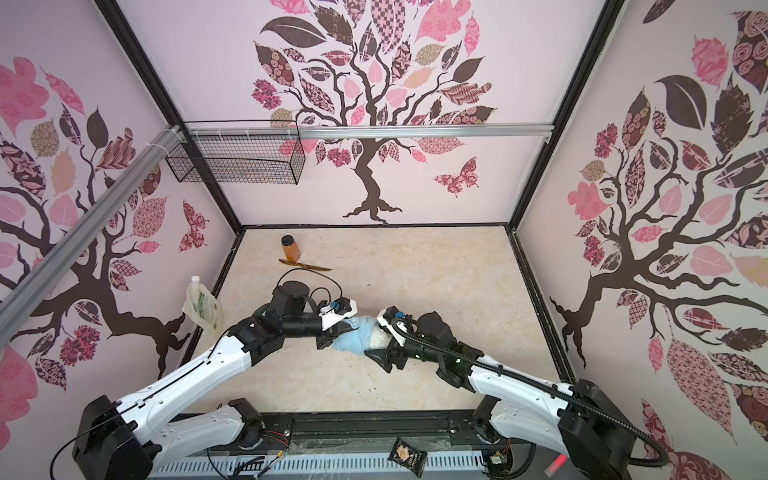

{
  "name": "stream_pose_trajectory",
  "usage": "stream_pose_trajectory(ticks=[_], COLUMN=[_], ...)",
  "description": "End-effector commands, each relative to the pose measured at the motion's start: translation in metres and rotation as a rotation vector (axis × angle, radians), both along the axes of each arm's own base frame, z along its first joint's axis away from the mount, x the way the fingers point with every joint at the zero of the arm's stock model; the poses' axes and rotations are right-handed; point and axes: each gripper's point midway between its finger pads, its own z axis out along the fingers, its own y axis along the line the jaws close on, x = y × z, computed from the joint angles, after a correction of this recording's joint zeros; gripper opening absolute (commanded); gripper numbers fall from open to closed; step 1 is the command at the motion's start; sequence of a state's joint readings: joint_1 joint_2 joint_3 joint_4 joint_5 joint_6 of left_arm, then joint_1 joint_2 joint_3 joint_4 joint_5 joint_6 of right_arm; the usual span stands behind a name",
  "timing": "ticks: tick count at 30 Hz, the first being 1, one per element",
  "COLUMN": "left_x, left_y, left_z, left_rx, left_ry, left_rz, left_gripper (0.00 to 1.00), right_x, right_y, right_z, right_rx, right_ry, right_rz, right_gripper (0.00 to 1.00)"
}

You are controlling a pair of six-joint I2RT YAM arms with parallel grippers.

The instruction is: Dress the teddy bear

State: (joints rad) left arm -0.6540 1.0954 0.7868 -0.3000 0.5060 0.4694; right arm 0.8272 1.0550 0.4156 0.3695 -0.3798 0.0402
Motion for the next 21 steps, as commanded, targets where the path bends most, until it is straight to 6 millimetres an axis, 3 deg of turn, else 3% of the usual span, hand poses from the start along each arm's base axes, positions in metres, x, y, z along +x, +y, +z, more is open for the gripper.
stream_pose_trajectory(ticks=[1,6,9,14,18,19,21], left_x=[0.004,-0.004,-0.009,-0.02,-0.024,-0.025,-0.025], left_y=[0.001,-0.005,-0.007,-0.007,-0.005,-0.004,-0.002], left_z=[0.005,0.005,0.005,-0.003,-0.009,-0.008,-0.006], left_rx=[-0.041,-0.053,-0.071,-0.077,-0.072,-0.072,-0.076], left_ry=[0.003,0.018,0.036,0.09,0.113,0.111,0.097], left_rz=[0.047,0.009,-0.011,-0.044,-0.04,-0.037,-0.031], left_gripper=[0.0,0.0,0.0,0.0,0.03,0.04,0.15], right_x=[0.007,0.016,0.025,0.027,0.024,0.025,0.024], right_y=[0.009,0.018,0.021,0.023,0.022,0.019,0.014], right_z=[0.006,0.004,0.008,0.02,0.016,0.013,0.006], right_rx=[-0.023,-0.02,0.008,0.067,0.072,0.063,0.05], right_ry=[-0.043,-0.064,-0.102,-0.157,-0.158,-0.158,-0.157], right_rz=[-0.006,-0.022,-0.056,-0.057,-0.049,-0.06,-0.077], right_gripper=[0.97,0.99,0.93,0.64,0.39,0.25,0.13])
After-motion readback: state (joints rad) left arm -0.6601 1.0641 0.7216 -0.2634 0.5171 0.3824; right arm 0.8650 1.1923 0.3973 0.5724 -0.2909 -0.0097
